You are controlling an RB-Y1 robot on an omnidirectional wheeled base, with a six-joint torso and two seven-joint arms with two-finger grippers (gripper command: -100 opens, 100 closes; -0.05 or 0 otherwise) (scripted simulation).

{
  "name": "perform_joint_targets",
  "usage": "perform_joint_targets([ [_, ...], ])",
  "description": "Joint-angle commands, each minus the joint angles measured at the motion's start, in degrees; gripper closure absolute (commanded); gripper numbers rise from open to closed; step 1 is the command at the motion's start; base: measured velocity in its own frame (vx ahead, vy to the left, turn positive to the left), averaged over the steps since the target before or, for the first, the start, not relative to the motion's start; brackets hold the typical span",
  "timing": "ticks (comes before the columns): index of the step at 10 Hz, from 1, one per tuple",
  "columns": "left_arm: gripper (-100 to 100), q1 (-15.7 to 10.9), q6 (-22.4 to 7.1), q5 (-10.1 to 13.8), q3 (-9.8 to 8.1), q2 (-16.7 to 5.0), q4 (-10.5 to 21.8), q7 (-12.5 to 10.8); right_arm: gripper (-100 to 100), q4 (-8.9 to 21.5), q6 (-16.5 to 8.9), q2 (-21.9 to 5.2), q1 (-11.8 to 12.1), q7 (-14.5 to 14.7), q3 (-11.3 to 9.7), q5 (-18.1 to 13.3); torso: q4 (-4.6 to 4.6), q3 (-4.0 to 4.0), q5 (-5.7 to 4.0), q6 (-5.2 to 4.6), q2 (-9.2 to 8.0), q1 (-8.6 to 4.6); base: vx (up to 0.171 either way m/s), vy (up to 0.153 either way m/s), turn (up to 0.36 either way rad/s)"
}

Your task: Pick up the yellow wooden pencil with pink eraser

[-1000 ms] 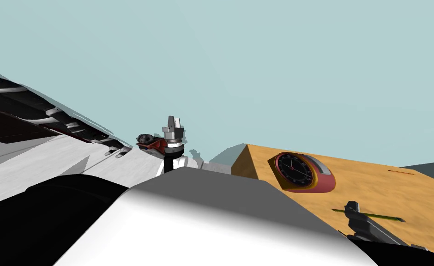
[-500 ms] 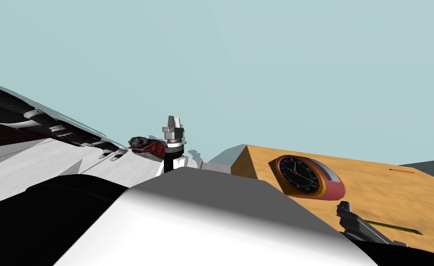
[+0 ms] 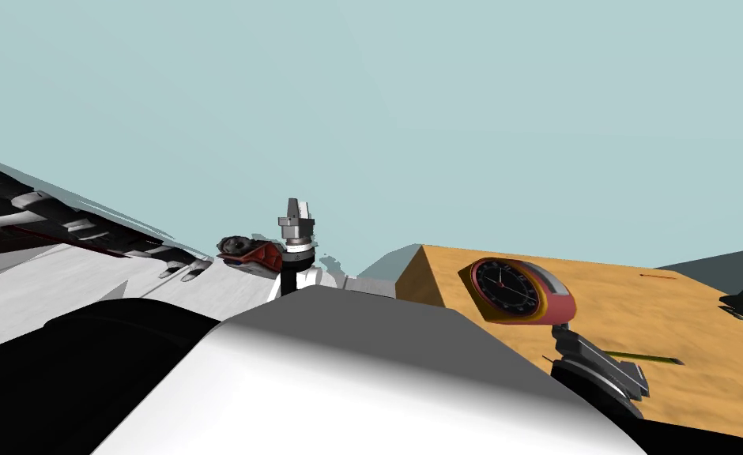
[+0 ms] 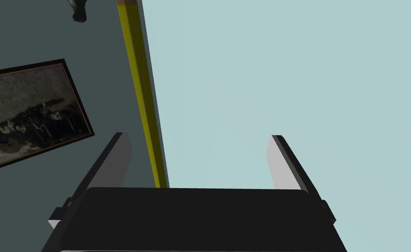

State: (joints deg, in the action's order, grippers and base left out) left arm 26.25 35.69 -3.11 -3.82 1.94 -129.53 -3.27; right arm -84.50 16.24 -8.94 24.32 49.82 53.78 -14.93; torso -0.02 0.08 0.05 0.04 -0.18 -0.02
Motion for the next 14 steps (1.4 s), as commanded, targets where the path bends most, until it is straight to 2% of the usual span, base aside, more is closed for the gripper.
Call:
perform_joint_targets([
  [1, 0, 0.0, 0.0, 0.0, 0.0, 0.0, 0.0, 0.0, -100, 2.86, 0.18, -0.58, -1.52, 0.17, 0.02, 0.04, 0.0, 0.0, 0.0, 0.0, 0.0, 0.0, -0.002, 0.005, 0.02],
  [2, 0, 0.0, 0.0, 0.0, 0.0, 0.0, 0.0, 0.0, -100, 4.47, 0.18, -0.58, -1.52, 0.17, 0.02, 0.04, 0.02, -0.04, -0.02, -0.01, 0.06, -0.09, 0.005, -0.007, 0.005],
  [3, 0, 0.01, 0.0, 0.0, -0.01, 0.0, 0.0, 0.0, -100, 6.35, 1.34, -3.47, -4.34, 2.61, -1.91, 1.54, 0.03, -0.05, -0.04, -0.03, 0.09, -0.14, -0.027, 0.033, -0.207],
  [4, 0, 0.01, 0.0, 0.0, -0.01, 0.0, 0.0, 0.0, -100, 7.08, 1.34, -4.54, -5.75, 2.61, -1.91, 1.54, 0.01, -0.02, -0.01, -0.04, 0.02, -0.03, -0.047, 0.05, -0.103],
  [5, 0, 0.0, 0.0, 0.0, 0.0, 0.0, 0.0, 0.0, -100, 8.66, 1.34, -4.54, -6.62, 2.61, -1.91, 1.54, 0.0, 0.02, 0.01, -0.01, -0.04, 0.03, -0.031, 0.028, 0.015],
  [7, 0, 0.0, 0.0, 0.0, 0.0, 0.0, 0.0, 0.0, -100, 11.39, 1.34, -4.54, -6.62, 2.61, -1.91, 1.54, 0.02, -0.04, -0.08, 0.03, 0.07, -0.08, -0.005, 0.004, 0.006],
  [8, 0, 0.0, 0.0, 0.0, 0.0, 0.0, 0.0, 0.0, -100, 13.55, 2.5, -7.37, -9.64, 5.04, -3.84, 3.05, 0.03, -0.08, -0.08, 0.04, 0.13, -0.12, -0.037, 0.032, -0.181],
  [9, 0, 0.01, 0.0, 0.0, -0.01, 0.0, 0.0, 0.0, -100, 15.05, 2.5, -8.5, -10.83, 5.04, -3.84, 3.05, 0.02, -0.04, -0.06, 0.01, 0.04, -0.04, -0.056, 0.054, -0.115],
  [10, 0, 0.0, 0.0, 0.0, 0.0, 0.0, 0.0, 0.0, -100, 16.87, 2.5, -8.5, -11.71, 5.04, -3.84, 3.05, 0.0, 0.0, -0.04, 0.05, 0.0, 0.04, -0.026, 0.032, 0.007],
  [11, 0, 0.0, 0.0, 0.0, 0.0, 0.0, 0.0, 0.0, -100, 18.32, 2.5, -8.5, -11.71, 5.04, -3.84, 3.05, 0.02, -0.03, -0.06, 0.04, 0.05, 0.0, 0.0, 0.008, 0.015],
  [12, 0, 0.0, 0.0, 0.0, 0.0, 0.0, 0.0, 0.0, -100, 20.74, 3.66, -11.58, -14.55, 7.47, -5.77, 4.55, 0.03, -0.07, -0.07, 0.03, 0.12, -0.08, -0.039, 0.039, -0.155],
  [13, 0, 0.0, 0.0, 0.0, 0.0, 0.0, 0.0, 0.0, -100, 23.25, 3.66, -12.46, -16.52, 7.47, -5.77, 4.55, 0.02, -0.04, -0.05, 0.02, 0.05, -0.01, -0.049, 0.045, -0.143],
  [14, 0, 0.0, 0.0, 0.0, 0.0, 0.0, 0.0, 0.0, -100, 24.94, 3.66, -12.46, -16.81, 7.47, -5.77, 4.55, 0.01, -0.01, -0.05, 0.03, 0.01, 0.03, -0.021, 0.026, -0.007],
])
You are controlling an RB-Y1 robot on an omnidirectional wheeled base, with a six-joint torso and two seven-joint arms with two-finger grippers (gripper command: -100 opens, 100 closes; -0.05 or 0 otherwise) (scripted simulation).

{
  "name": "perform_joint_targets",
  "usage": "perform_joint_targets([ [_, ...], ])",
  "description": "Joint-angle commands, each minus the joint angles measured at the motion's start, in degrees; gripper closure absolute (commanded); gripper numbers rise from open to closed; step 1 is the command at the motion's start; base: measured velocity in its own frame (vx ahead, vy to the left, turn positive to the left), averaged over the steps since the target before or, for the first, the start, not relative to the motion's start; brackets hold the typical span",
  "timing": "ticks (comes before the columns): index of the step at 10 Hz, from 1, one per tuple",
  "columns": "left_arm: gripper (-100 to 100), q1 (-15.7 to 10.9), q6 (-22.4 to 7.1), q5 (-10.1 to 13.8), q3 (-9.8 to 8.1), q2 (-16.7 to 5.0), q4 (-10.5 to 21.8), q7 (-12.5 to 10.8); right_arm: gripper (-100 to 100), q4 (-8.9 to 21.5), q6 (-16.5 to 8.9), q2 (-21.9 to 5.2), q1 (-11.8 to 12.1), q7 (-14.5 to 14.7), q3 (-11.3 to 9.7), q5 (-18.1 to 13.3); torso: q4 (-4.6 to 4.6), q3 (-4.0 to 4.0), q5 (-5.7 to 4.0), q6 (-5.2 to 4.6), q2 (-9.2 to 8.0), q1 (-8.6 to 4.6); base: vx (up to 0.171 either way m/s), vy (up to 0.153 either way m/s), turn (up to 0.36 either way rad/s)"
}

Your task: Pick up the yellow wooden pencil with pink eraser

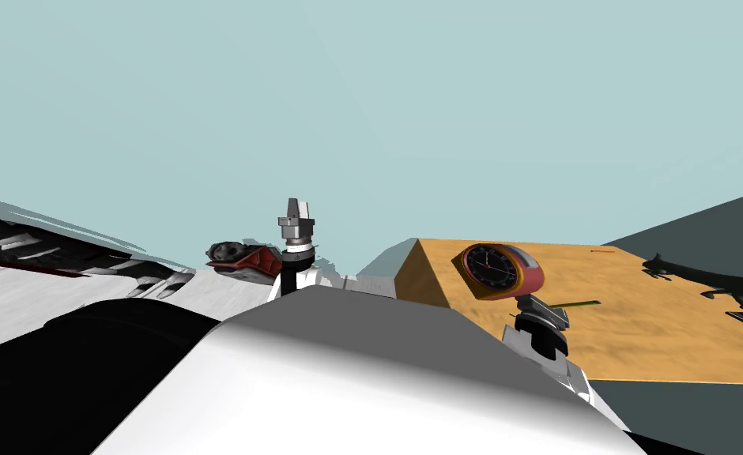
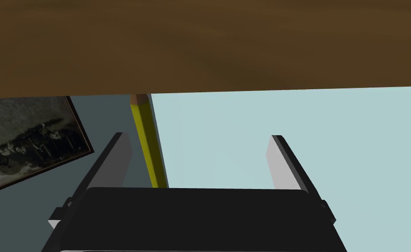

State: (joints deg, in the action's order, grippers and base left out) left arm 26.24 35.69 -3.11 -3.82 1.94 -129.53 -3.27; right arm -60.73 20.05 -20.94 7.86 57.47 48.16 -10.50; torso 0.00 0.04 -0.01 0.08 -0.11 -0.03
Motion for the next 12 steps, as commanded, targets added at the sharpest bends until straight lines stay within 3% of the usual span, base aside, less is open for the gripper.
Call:
perform_joint_targets([
  [1, 0, 0.0, 0.0, 0.0, 0.0, 0.0, 0.0, 0.0, -100, 2.86, 1.01, -2.86, -2.86, 2.25, -2.08, 1.62, 0.0, 0.0, 0.0, 0.0, 0.0, 0.0, -0.051, 0.043, -0.177],
  [3, 0, 0.0, 0.0, 0.0, 0.0, 0.0, 0.0, 0.0, -100, 3.75, 1.01, -4.42, -5.04, 2.25, -2.08, 1.62, -0.02, 0.06, 0.03, 0.0, -0.1, 0.09, -0.039, 0.041, -0.047],
  [6, 0, 0.0, 0.0, 0.0, 0.0, 0.0, 0.0, 0.0, -100, 8.25, 1.01, -4.42, -5.44, 2.25, -2.08, 1.62, 0.03, -0.07, -0.03, -0.02, 0.11, -0.12, 0.007, -0.003, 0.008],
  [7, 0, 0.0, 0.0, 0.0, 0.0, 0.0, 0.0, 0.0, -100, 10.46, 2.17, -7.3, -8.38, 4.69, -4.0, 3.13, 0.03, -0.07, -0.04, -0.02, 0.12, -0.13, -0.047, 0.024, -0.22],
  [8, 0, 0.01, 0.0, 0.0, -0.01, 0.0, 0.0, 0.0, -100, 12.32, 2.17, -8.38, -10.3, 4.69, -4.0, 3.13, 0.01, 0.0, 0.0, -0.05, -0.02, -0.04, -0.054, 0.053, -0.1],
  [11, 0, 0.0, 0.0, 0.0, 0.0, 0.0, 0.0, 0.0, -100, 15.31, 2.17, -8.38, -10.53, 4.69, -4.0, 3.13, 0.01, -0.02, -0.01, -0.02, 0.04, -0.04, -0.012, 0.015, 0.016],
  [12, 0, 0.0, 0.0, 0.0, 0.0, 0.0, 0.0, 0.0, -100, 17.95, 3.33, -11.4, -13.57, 7.12, -5.93, 4.63, 0.02, -0.05, -0.03, -0.02, 0.08, -0.1, -0.047, 0.033, -0.186],
])
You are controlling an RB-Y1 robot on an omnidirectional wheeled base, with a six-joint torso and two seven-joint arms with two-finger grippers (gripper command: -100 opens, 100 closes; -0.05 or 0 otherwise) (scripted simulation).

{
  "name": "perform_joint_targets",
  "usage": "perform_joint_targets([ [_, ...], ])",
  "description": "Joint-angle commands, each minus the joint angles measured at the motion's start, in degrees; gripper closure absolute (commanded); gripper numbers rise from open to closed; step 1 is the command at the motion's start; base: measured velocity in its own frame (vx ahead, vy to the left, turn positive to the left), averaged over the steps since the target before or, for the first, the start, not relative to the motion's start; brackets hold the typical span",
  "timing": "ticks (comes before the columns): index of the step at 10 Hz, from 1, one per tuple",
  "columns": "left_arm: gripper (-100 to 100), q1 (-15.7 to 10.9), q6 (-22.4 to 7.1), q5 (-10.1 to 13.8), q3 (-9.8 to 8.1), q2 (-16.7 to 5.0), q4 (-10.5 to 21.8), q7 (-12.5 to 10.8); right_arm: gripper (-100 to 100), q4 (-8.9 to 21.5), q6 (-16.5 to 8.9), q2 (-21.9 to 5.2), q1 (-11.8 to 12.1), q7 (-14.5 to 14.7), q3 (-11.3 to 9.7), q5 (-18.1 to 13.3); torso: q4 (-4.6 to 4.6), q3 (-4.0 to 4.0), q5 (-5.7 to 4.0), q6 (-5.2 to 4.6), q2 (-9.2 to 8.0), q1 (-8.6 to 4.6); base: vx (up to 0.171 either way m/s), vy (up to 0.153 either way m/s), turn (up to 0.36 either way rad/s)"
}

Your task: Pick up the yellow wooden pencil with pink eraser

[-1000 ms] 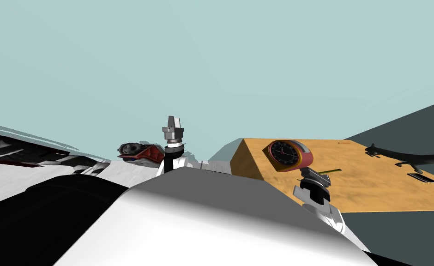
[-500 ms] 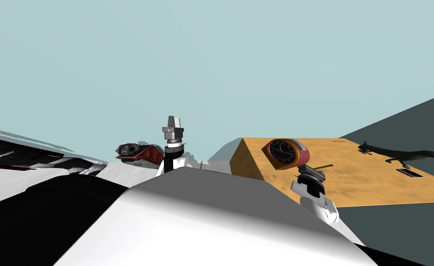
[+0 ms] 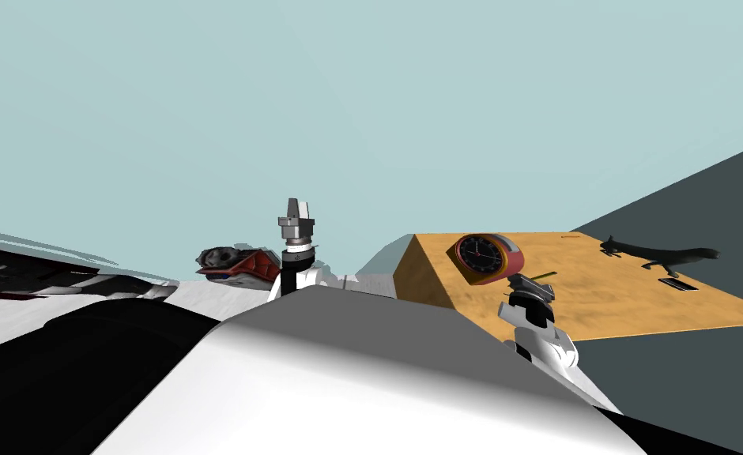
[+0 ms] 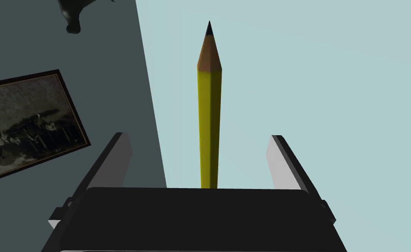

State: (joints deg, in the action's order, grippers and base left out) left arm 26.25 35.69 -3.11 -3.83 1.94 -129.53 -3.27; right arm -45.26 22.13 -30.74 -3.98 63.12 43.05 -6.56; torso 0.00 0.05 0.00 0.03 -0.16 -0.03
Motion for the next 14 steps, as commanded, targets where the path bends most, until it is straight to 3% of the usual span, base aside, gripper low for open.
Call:
perform_joint_targets([
  [1, 0, 0.0, 0.0, 0.0, 0.0, 0.0, 0.0, 0.0, -100, 2.86, 1.26, -2.54, -2.86, 1.47, -0.82, 0.69, 0.0, 0.0, 0.0, 0.0, 0.0, 0.0, -0.053, 0.049, -0.12],
  [2, 0, -0.01, 0.0, 0.0, 0.01, 0.0, 0.0, 0.0, -100, 5.96, 1.26, -2.54, -3.78, 1.47, -0.82, 0.69, -0.01, 0.02, 0.02, 0.04, -0.03, 0.06, -0.024, 0.026, 0.009],
  [3, 0, -0.01, 0.0, 0.0, 0.01, 0.0, 0.0, 0.0, -100, 6.77, 1.26, -2.54, -3.78, 1.47, -0.82, 0.69, 0.0, -0.01, -0.01, 0.05, 0.03, 0.02, -0.004, 0.005, 0.022],
  [4, 0, 0.0, 0.0, 0.0, 0.0, 0.0, 0.0, 0.0, -100, 8.35, 2.42, -5.17, -6.33, 3.91, -2.75, 2.19, 0.02, -0.05, -0.03, 0.04, 0.1, -0.05, -0.04, 0.027, -0.184],
  [5, 0, 0.0, 0.0, 0.0, 0.0, 0.0, 0.0, 0.0, -100, 9.06, 2.42, -6.16, -7.88, 3.91, -2.75, 2.19, 0.0, -0.01, 0.0, 0.0, 0.02, 0.0, -0.058, 0.041, -0.12],
  [6, 0, -0.01, 0.0, 0.0, 0.01, 0.0, 0.0, 0.0, -100, 12.77, 2.42, -6.5, -8.88, 3.91, -2.75, 2.19, -0.01, 0.03, 0.01, 0.04, -0.04, 0.04, -0.029, 0.024, 0.012],
  [7, 0, -0.01, 0.0, 0.0, 0.01, 0.0, 0.0, 0.0, -100, 15.23, 3.58, -9.3, -11.45, 6.34, -4.67, 3.69, 0.0, 0.0, -0.01, 0.04, 0.02, 0.01, -0.042, 0.037, -0.193],
  [8, 0, 0.0, 0.0, 0.0, 0.0, 0.0, 0.0, 0.0, -100, 15.18, 3.58, -10.24, -12.43, 6.34, -4.67, 3.69, -0.01, 0.02, 0.01, -0.02, -0.03, 0.04, -0.05, 0.054, -0.085],
  [11, 0, -0.01, 0.0, 0.0, 0.0, 0.0, 0.0, 0.0, -100, 17.22, 3.58, -10.46, -13.97, 6.34, -4.67, 3.69, -0.03, 0.02, 0.04, -0.02, 0.01, -0.04, -0.012, 0.006, 0.006],
  [12, 0, 0.0, 0.0, 0.0, 0.0, 0.0, 0.0, 0.0, -100, 19.8, 3.58, -10.46, -13.97, 6.34, -4.67, 3.69, -0.01, -0.01, 0.02, -0.03, 0.06, -0.1, 0.006, -0.007, 0.002],
  [14, 0, 0.0, 0.0, 0.0, 0.0, 0.0, 0.0, 0.0, -100, 20.05, 3.58, -10.46, -13.97, 6.34, -4.67, 3.69, -0.01, -0.01, 0.0, -0.05, 0.06, -0.11, 0.0, 0.0, 0.0],
])
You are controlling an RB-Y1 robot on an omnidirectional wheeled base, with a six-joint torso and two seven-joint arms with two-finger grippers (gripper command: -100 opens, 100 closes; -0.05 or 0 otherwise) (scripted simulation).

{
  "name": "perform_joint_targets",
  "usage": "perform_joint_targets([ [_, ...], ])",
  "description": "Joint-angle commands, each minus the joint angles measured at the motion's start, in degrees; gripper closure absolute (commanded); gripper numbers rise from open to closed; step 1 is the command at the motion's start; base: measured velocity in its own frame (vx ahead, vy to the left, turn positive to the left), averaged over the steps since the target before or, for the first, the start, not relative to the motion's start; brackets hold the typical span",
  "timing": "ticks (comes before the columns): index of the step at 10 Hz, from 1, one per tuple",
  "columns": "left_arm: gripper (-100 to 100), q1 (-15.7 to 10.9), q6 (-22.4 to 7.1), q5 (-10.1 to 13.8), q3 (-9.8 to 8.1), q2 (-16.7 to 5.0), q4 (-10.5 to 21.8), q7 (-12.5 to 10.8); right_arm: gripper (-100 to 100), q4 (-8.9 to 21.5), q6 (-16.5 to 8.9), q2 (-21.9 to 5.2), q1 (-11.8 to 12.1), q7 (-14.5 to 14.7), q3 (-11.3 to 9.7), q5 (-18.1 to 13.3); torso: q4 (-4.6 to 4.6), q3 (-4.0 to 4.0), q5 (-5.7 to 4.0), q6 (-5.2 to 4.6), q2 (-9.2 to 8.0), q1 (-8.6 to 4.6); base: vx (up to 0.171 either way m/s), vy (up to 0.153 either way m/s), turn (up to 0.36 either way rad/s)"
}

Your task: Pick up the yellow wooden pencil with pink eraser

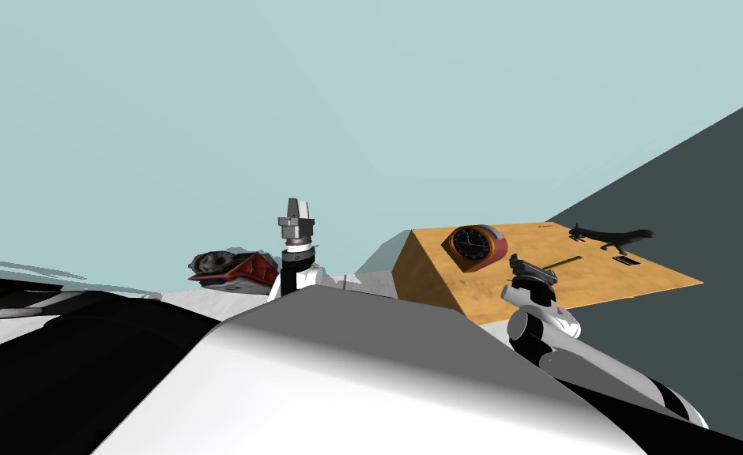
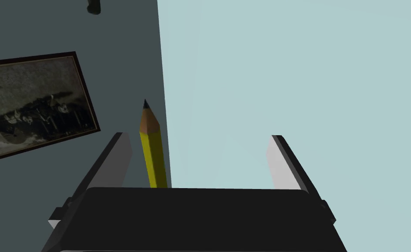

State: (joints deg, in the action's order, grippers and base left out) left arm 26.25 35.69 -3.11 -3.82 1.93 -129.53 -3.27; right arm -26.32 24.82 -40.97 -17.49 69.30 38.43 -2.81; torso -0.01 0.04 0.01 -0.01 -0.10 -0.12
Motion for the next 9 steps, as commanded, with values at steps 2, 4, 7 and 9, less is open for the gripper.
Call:
perform_joint_targets([
  [2, 0, 0.0, 0.0, 0.0, 0.0, 0.0, 0.0, 0.0, -100, 1.07, 0.61, -0.13, -0.34, 0.15, -0.02, -0.04, 0.0, 0.0, 0.0, 0.0, 0.0, 0.01, 0.0, 0.0, 0.0],
  [4, 0, 0.0, 0.0, 0.0, 0.0, 0.0, 0.0, 0.0, 100, 1.13, 0.68, -0.25, -0.3, 0.17, 0.06, -0.01, 0.02, -0.03, -0.05, 0.15, 0.04, 0.04, -0.003, -0.005, -0.026],
  [7, 0, 0.0, 0.0, 0.0, 0.0, 0.0, 0.0, 0.0, 100, 1.12, 0.7, -0.21, -0.34, 0.18, 0.02, -0.03, 0.03, -0.06, -0.05, 0.08, 0.09, 0.02, 0.0, 0.001, 0.011],
  [9, 0, 0.0, 0.0, 0.0, 0.0, 0.0, 0.0, 0.0, 100, -1.75, -0.28, 2.65, 2.53, -2.28, 1.88, -1.56, 0.03, -0.05, -0.05, 0.08, 0.08, 0.01, 0.023, -0.015, 0.099],
])
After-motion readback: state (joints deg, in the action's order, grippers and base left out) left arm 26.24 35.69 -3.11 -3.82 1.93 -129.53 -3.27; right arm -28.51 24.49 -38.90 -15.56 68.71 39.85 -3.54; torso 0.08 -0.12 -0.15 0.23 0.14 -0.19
